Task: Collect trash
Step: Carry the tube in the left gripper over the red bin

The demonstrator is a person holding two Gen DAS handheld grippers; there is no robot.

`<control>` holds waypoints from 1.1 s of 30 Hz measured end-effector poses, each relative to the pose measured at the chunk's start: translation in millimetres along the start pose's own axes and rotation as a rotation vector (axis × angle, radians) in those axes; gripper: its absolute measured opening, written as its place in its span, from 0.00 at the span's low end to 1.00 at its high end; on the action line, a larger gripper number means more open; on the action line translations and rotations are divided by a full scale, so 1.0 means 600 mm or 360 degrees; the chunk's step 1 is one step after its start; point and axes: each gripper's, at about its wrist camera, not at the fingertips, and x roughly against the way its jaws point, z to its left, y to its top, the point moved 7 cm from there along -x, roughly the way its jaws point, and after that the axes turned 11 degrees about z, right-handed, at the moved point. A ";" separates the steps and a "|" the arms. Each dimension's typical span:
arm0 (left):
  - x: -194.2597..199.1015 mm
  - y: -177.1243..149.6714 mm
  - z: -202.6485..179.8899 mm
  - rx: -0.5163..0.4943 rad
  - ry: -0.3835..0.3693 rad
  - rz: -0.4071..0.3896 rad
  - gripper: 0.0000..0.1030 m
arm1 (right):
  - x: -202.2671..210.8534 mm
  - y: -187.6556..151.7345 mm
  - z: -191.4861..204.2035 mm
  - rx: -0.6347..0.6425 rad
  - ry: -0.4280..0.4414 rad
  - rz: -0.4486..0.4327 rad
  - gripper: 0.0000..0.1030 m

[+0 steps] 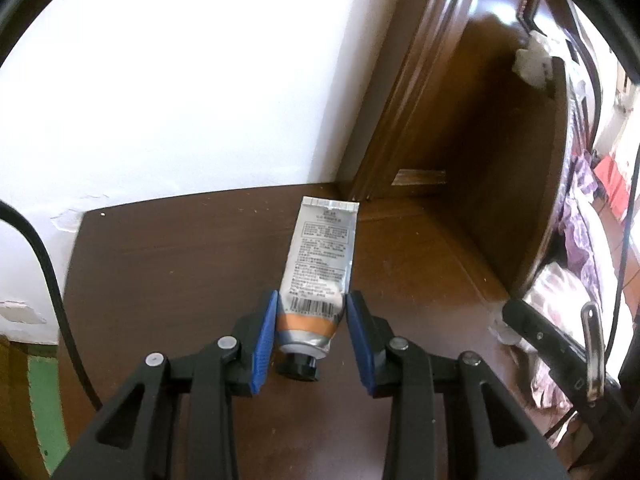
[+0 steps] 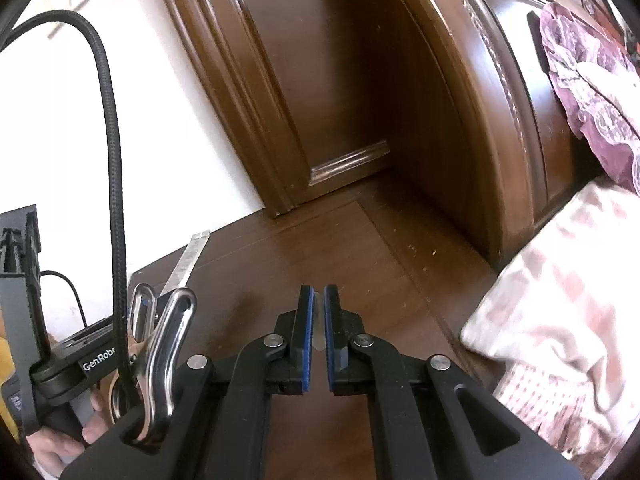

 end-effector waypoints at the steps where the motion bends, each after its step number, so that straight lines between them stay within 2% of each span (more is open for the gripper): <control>1: 0.006 -0.005 -0.001 -0.0009 0.0004 -0.0004 0.35 | 0.003 -0.005 0.003 -0.0002 0.0016 -0.0003 0.06; 8: 0.053 -0.037 -0.005 -0.0034 -0.0002 -0.0069 0.35 | 0.035 -0.044 0.028 0.0030 0.0105 -0.0011 0.06; 20: 0.133 -0.100 0.022 0.0022 0.0024 -0.0175 0.35 | 0.071 -0.113 0.078 0.0126 0.0269 0.0024 0.06; 33: 0.196 -0.159 0.065 0.0085 0.0038 -0.0235 0.35 | 0.103 -0.169 0.143 0.0276 0.0346 0.0032 0.06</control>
